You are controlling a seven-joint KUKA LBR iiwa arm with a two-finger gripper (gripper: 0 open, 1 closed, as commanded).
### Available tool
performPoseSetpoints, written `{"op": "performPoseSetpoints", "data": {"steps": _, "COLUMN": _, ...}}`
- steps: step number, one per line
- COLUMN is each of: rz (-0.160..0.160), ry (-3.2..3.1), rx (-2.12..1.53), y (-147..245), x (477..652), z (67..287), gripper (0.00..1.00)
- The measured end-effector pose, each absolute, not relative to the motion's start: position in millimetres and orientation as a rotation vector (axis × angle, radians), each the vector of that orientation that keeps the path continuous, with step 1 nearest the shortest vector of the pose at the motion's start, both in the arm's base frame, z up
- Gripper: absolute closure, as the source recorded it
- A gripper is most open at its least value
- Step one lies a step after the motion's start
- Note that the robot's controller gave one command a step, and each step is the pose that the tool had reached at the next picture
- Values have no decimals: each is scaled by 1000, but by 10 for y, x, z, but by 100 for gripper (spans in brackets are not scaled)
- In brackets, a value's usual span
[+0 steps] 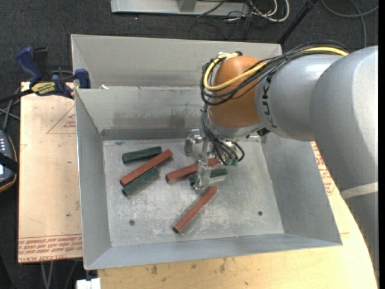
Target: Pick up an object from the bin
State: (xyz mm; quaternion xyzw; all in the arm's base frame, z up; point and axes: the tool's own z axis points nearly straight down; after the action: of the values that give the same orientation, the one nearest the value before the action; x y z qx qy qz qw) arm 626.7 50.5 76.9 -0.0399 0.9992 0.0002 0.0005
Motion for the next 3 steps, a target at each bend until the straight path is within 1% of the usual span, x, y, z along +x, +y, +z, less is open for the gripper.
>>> {"op": "performPoseSetpoints", "data": {"steps": 1, "rz": 3, "ry": 3138, "rx": -67, "y": 1173, "x": 6395, "z": 703, "gripper": 100}}
{"op": "performPoseSetpoints", "data": {"steps": 2, "rz": 3, "ry": 3138, "rx": -67, "y": 1173, "x": 6395, "z": 703, "gripper": 100}}
{"op": "performPoseSetpoints", "data": {"steps": 3, "rz": 1, "ry": 3138, "rx": -64, "y": 652, "x": 6121, "z": 1927, "gripper": 100}}
